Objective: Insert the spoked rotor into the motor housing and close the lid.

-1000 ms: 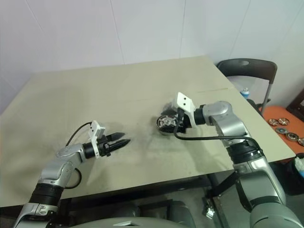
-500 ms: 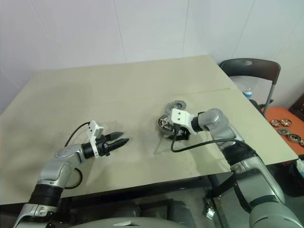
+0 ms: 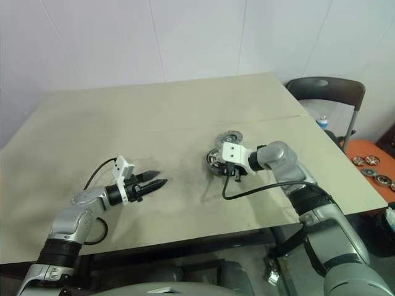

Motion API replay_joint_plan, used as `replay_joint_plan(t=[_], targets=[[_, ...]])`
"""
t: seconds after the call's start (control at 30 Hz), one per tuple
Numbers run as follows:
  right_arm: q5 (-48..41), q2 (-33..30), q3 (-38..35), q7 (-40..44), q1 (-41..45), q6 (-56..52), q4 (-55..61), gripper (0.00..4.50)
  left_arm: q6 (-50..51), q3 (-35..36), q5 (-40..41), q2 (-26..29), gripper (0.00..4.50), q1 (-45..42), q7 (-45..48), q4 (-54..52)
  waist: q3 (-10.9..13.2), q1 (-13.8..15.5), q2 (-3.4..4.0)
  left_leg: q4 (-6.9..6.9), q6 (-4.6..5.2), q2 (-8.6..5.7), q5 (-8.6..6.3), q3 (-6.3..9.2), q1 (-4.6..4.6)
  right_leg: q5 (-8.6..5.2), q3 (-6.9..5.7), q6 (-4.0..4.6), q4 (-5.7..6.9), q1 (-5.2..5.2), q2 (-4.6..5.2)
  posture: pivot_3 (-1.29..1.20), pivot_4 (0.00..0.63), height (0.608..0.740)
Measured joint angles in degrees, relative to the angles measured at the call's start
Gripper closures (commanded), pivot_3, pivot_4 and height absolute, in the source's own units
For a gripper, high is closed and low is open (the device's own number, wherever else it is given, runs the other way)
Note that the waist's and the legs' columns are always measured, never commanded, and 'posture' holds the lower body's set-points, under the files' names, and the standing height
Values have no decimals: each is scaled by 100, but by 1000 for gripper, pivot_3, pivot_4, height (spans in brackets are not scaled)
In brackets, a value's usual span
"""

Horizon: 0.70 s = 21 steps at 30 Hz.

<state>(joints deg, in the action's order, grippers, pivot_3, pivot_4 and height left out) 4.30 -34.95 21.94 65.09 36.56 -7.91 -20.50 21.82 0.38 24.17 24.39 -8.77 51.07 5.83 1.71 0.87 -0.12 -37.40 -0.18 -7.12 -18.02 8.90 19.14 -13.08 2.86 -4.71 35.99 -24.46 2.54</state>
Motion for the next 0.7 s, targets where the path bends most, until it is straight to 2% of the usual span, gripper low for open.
replay_joint_plan(t=[0.1, 0.13, 0.47, 0.57, 0.7], targets=[[-9, -8, 1, 160, -2, -13, 8, 4388, -14, 0, -1, 0, 1748, 0, -18, 1, 0, 0, -1, 0, 0, 0, 0, 0, -1, 0, 0, 0, 0, 0, 0, 0, 0, 740], [-4, -29, 5, 203, -24, -17, 7, 4439, -20, 1, -2, 0, 1748, 0, -27, 1, -1, 0, -3, -1, 0, 0, 0, 0, -1, 0, 0, 0, 1, 1, 0, 0, 0, 740], [-41, 47, -22, 112, -32, -110, 29, 4439, -29, 0, -44, 0, 1748, -1, -64, 10, -1, -2, -3, -1, 0, 0, 0, 0, -1, 0, 0, 0, 2, 0, 0, 0, 0, 740], [-174, 125, -73, 126, -63, -602, 260, 4439, -31, -2, -71, 0, 1748, -2, -66, 16, -1, -11, -3, 2, 0, 1, 0, 0, 4, 0, 0, 0, 2, -8, -1, 0, 0, 740], [-703, 344, -89, 274, -159, -1816, 1128, 4439, -32, -6, -106, -12, 1748, -5, -72, 22, 0, -5, -3, 5, -18, 2, 10, 0, 25, 0, 1, 1, 2, -31, -1, 0, 0, 740]])
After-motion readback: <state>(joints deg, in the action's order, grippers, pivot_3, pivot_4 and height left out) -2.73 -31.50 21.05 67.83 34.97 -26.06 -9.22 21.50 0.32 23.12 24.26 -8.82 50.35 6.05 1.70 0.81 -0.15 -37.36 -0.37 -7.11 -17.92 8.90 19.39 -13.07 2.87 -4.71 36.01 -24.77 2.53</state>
